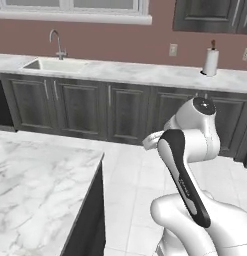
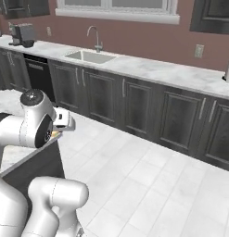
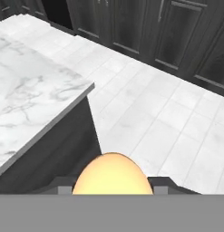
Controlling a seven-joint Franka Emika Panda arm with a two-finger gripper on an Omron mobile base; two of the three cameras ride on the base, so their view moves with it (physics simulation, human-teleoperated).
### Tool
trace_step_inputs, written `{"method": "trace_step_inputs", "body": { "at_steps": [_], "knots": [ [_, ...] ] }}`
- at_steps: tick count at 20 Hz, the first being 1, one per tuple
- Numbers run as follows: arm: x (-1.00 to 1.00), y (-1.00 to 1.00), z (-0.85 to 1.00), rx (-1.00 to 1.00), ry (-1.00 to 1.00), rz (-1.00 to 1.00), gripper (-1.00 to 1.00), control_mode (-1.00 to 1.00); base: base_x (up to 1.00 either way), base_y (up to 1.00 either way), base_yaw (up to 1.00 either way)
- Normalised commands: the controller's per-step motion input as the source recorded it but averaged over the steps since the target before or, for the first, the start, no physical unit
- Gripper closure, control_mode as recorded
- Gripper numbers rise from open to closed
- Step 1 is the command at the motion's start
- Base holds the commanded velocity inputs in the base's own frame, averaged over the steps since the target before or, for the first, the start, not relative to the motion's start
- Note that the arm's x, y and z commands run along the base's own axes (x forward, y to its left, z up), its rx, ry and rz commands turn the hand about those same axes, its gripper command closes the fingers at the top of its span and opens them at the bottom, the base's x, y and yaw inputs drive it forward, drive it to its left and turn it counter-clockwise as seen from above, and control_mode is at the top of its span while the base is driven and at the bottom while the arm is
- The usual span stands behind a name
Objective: Pick the egg and butter from the fridge and place them by the bowl for mixing.
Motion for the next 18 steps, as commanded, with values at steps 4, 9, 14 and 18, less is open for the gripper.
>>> {"method": "trace_step_inputs", "body": {
  "at_steps": [4, 9, 14, 18],
  "knots": [
    [0.00, 0.00, 0.00, 0.00, 0.00, 0.00, 1.00, 1.00, 0.90, -0.17, 0.05],
    [0.00, 0.00, 0.00, 0.00, 0.00, 0.00, 1.00, 1.00, 0.89, -0.13, 0.09],
    [0.00, 0.00, 0.00, 0.00, 0.00, 0.00, 1.00, 1.00, 0.87, -0.02, 0.22],
    [0.00, 0.00, 0.00, 0.00, 0.00, 0.00, 1.00, 1.00, 0.87, 0.00, 0.29]
  ]
}}
